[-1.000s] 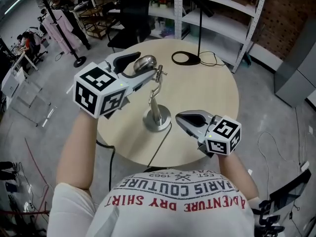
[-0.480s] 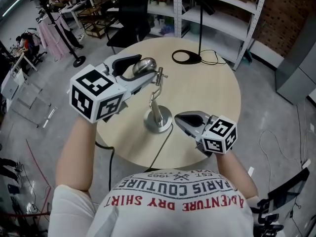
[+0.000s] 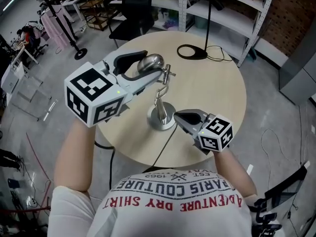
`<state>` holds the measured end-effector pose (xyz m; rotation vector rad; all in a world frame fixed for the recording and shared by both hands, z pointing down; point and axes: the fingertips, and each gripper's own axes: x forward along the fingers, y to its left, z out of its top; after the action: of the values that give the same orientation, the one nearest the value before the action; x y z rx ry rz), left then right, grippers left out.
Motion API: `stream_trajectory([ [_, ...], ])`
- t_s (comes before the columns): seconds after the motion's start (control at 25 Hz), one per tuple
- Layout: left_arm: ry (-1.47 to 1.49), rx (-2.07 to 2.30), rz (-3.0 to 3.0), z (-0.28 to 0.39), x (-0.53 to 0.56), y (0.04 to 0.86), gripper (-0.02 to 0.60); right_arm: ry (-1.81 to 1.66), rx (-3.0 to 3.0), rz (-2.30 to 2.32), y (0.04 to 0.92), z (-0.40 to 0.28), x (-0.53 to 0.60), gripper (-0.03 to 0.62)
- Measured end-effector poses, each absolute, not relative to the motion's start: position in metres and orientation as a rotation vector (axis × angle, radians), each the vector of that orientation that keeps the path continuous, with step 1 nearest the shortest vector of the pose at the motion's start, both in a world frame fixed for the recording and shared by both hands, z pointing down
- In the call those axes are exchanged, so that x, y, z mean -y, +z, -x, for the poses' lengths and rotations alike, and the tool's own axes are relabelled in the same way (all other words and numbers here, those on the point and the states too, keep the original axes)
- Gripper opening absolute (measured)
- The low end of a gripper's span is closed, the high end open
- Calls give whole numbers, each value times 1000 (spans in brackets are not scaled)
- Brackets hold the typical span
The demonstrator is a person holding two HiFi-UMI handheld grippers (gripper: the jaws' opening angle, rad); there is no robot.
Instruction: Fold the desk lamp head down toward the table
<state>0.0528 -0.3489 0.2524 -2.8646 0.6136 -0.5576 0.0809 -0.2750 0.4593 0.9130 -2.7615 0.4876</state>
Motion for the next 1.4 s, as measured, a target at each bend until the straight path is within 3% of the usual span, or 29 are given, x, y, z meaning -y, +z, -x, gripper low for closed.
stream_trajectory([
  [0.52,-530,-585,2900,-53,347,250,241,308,2588,-906,522,-39,325,207],
  [1.4,-530,-583,2917,-53,347,247,241,270,2524,-828,559,-28,344,155],
])
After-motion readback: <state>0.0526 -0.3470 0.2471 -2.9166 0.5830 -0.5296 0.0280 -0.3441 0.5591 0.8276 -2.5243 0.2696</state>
